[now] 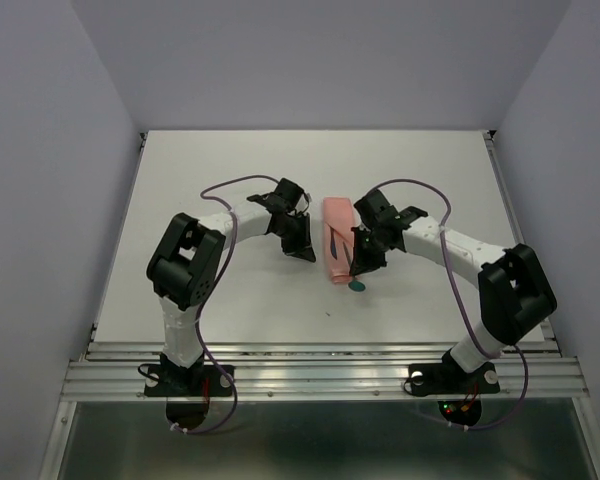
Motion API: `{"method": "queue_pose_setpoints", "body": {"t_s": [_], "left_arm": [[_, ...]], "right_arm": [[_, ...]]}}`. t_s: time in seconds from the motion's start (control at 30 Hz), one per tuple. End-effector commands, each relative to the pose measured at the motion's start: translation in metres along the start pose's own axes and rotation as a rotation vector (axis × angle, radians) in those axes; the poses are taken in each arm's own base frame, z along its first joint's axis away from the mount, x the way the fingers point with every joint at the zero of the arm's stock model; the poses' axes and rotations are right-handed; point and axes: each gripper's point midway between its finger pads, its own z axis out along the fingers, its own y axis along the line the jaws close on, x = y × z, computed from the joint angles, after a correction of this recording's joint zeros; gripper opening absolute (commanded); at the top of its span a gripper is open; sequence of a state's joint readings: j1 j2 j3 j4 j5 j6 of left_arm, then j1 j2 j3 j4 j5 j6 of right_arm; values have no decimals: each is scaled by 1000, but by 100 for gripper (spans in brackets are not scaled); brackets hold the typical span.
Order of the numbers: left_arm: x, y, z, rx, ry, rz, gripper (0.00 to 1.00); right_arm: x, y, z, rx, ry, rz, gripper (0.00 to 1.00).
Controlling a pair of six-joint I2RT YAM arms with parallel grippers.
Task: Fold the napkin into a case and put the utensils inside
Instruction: Pick up the spoon from the folded napkin.
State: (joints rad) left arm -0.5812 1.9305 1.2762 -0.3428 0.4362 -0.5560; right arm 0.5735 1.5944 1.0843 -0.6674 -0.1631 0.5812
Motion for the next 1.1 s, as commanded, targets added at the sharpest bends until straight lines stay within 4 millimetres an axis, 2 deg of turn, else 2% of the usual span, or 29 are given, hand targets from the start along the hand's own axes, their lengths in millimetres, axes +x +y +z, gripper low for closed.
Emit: {"method": "queue_pose_setpoints", "body": {"t_s": [0.0, 0.27, 0.37, 0.57, 0.67, 0.73, 0.87, 0.97, 1.07], "left_arm": [[-16, -17, -28, 21, -72, 65, 0], [-20, -17, -32, 16, -90, 80, 0], [-21, -15, -33, 3, -94, 90, 0], [-27, -12, -33, -16, -104, 95, 0], [-29, -12, -29, -17, -95, 94, 0], [-29, -10, -26, -24, -88, 93, 0], [-30, -7, -20, -30, -78, 92, 0], [-30, -7, -19, -31, -75, 94, 0], [-31, -7, -19, -33, -80, 96, 0]], "right_arm": [[-25, -1, -3, 34, -57, 41, 1], [-57, -8, 7, 61, -78, 50, 1], [-59, -10, 16, 64, -51, 42, 1], [-54, -7, 15, 41, -28, 30, 1], [-45, -13, 19, 55, -2, 34, 1], [-47, -18, 20, 81, -14, 37, 1], [-64, -22, 20, 131, -68, 24, 1], [-84, -20, 18, 157, -103, -10, 1], [-92, -23, 22, 189, -112, -26, 1]]}}
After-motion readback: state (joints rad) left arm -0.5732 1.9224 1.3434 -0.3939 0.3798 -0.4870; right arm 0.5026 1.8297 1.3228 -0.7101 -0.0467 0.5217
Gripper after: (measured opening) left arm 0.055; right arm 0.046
